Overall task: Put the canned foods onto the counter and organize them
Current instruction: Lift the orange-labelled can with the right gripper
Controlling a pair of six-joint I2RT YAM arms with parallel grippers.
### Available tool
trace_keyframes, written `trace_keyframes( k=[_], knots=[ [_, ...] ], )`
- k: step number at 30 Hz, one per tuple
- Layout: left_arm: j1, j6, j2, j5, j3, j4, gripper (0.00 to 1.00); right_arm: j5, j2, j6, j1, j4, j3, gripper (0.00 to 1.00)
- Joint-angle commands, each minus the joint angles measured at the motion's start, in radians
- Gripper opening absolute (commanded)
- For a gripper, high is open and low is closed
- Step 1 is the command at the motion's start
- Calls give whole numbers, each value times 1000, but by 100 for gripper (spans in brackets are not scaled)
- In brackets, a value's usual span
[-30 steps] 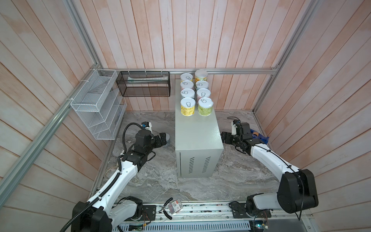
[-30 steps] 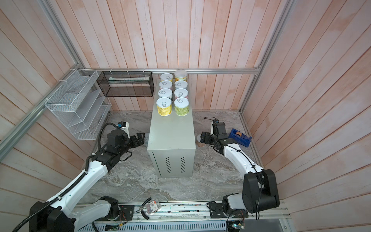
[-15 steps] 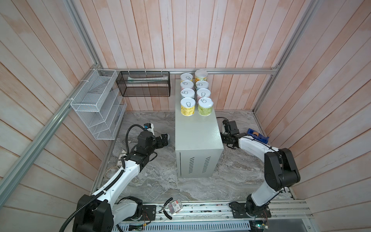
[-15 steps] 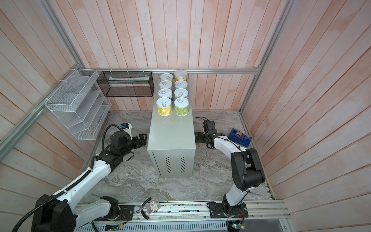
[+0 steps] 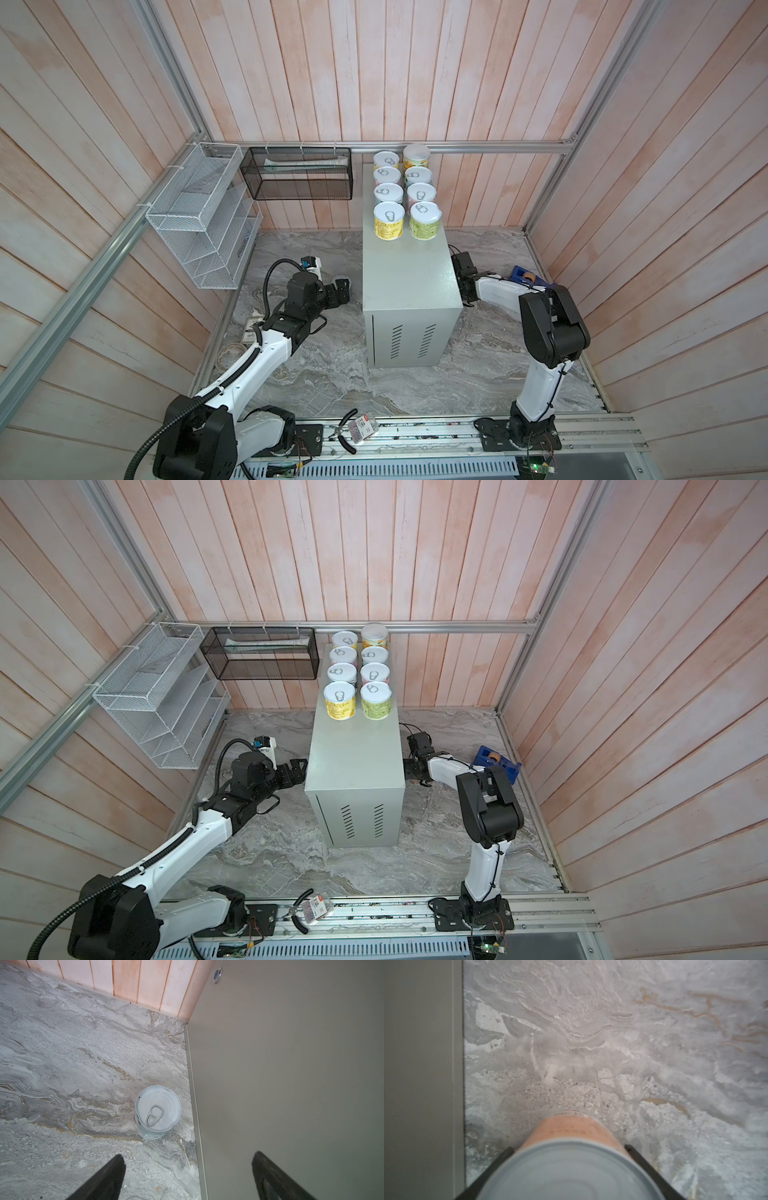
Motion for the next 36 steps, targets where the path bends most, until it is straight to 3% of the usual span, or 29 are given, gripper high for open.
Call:
trace_keyframes(
  k=[1, 4, 7, 8, 16, 27, 36],
  knots=[
    [7, 20, 13, 12, 13, 5, 97, 9, 29, 4, 4, -33, 38, 70],
    [6, 17, 9, 17, 14, 3, 97, 1, 19, -4, 5, -22, 28, 49],
    [7, 17, 6, 23, 14, 3, 97, -9, -2, -8, 4, -27, 21, 3],
    [6, 18, 6, 26, 15, 1, 97, -4, -14, -7, 6, -40, 23, 0],
    [7, 25, 18, 44, 23, -5, 96, -26, -203, -4, 16, -121, -26, 0],
    [7, 28, 17, 35, 20, -19, 96, -6, -637, -8, 22, -366, -57, 0],
    [7, 50, 0, 4, 49, -79, 96, -13, -765, -50, 38, -644, 208, 0]
  ],
)
